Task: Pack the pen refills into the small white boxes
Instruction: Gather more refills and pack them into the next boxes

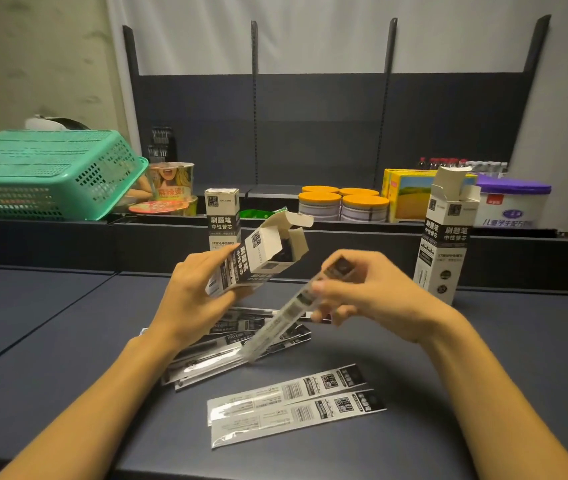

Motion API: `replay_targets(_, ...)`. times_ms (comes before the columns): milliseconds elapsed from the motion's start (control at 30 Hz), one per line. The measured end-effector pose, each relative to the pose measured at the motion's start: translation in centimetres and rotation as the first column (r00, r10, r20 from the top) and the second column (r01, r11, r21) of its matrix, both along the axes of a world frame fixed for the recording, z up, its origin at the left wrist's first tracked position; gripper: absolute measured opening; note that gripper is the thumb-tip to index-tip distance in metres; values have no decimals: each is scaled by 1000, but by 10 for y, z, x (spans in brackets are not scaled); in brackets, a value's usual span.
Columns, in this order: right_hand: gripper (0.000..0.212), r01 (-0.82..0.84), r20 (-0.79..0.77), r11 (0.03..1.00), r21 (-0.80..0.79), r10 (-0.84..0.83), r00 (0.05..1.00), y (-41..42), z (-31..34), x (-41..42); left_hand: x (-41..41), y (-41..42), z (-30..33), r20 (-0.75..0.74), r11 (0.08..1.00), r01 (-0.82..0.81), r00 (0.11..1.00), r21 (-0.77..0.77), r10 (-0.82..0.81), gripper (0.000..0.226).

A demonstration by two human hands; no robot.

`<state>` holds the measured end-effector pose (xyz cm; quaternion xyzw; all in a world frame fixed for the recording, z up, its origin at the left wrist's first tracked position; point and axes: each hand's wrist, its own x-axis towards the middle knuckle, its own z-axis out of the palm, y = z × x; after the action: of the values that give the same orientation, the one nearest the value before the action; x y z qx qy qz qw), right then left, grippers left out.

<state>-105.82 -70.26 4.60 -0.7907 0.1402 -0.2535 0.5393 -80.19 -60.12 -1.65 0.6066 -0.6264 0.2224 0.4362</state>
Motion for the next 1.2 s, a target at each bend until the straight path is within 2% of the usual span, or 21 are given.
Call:
replay_targets(100, 14, 29, 235, 986, 165, -68, 970, 3, 8, -2, -2, 1, 1, -11, 1000, 2, 1000, -9, -2, 65)
replay_targets(233, 12, 129, 480, 952, 277, -254, 840, 2, 15, -4, -4, 2, 2, -18, 1000, 7, 1000, -20, -7, 67)
replay_targets(433, 6, 120, 669, 929, 349, -337, 662, 2, 21, -8, -8, 2, 4, -21, 999, 7, 1000, -43, -8, 66)
replay_targets(467, 2, 107, 686, 930, 351, -333, 647, 3, 22, -8, -8, 2, 5, -22, 999, 6, 1000, -46, -7, 66)
replay_targets(633, 6, 100, 730, 946, 308, -302, 613, 3, 21, -9, -8, 3, 4, -29, 999, 10, 1000, -38, -11, 65)
replay_targets(867, 18, 174, 681, 971, 162, -238, 693, 11, 16, 1, -3, 1, 0, -27, 1000, 4, 1000, -22, -4, 66)
replay_targets(1200, 14, 341, 629, 936, -88, -213, 748, 12, -1, 15, -3, 1, -2, -17, 999, 41, 999, -17, -42, 67)
